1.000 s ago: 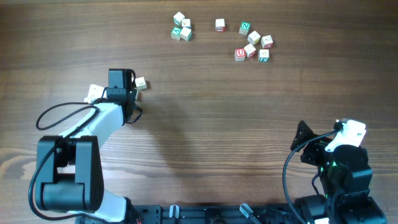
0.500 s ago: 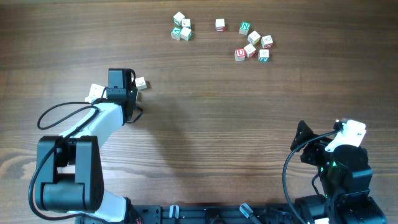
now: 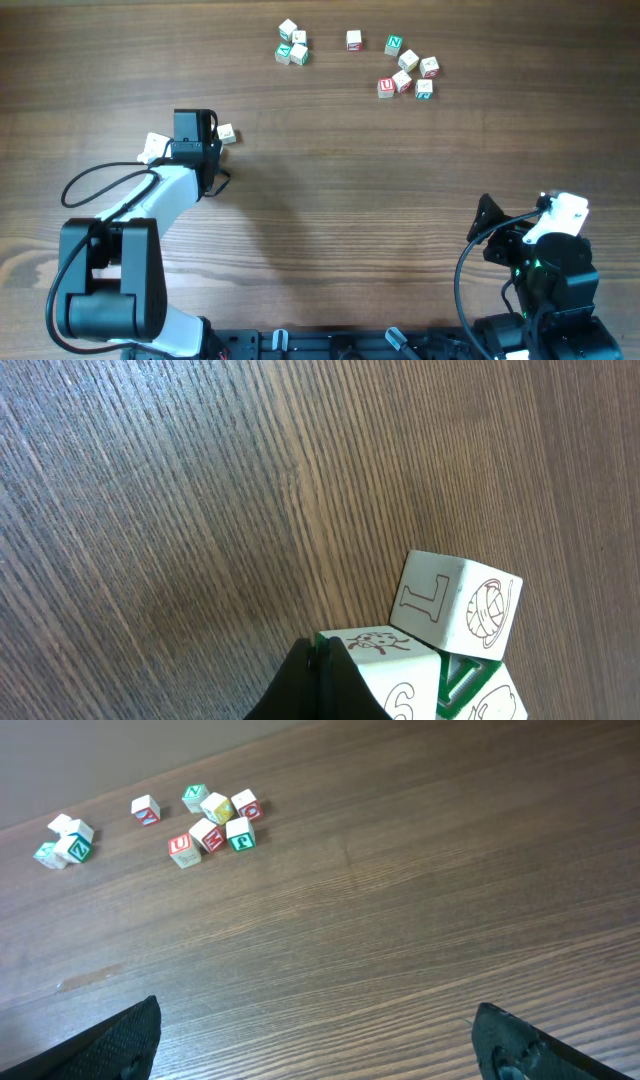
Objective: Form a circle
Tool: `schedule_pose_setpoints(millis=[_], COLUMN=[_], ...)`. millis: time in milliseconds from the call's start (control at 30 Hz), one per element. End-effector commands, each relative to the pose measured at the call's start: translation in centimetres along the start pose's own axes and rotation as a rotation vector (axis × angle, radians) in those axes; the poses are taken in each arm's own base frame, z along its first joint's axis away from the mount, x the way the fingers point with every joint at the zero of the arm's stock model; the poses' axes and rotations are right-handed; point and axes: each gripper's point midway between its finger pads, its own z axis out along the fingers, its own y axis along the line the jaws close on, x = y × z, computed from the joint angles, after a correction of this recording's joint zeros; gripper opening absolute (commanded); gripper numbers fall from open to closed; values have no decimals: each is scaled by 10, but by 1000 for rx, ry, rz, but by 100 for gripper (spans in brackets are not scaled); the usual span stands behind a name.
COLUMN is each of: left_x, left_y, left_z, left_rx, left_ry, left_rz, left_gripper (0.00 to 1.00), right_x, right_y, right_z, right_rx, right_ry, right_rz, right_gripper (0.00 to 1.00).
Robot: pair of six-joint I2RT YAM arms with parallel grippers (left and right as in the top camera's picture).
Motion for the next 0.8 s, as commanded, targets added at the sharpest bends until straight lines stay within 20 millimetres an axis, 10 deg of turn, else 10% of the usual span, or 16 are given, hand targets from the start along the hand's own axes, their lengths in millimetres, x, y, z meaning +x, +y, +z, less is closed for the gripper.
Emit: schedule_pose_setpoints(millis=[0,467,767], left_x=[4,37,41], left_y=[6,42,-9], left_z=[4,-3,-2], left_rx=[-18,-158,57], left_ry=[18,185,159], left_rz=[-7,-15,149], left_gripper=[4,4,4], right_x=[2,2,2], right_y=[1,1,1], right_z=[1,1,1], right_rx=[-4,-4,-4], right_ry=[7,7,7], right_rz=[-12,-12,-12], right_gripper=[100,100,100])
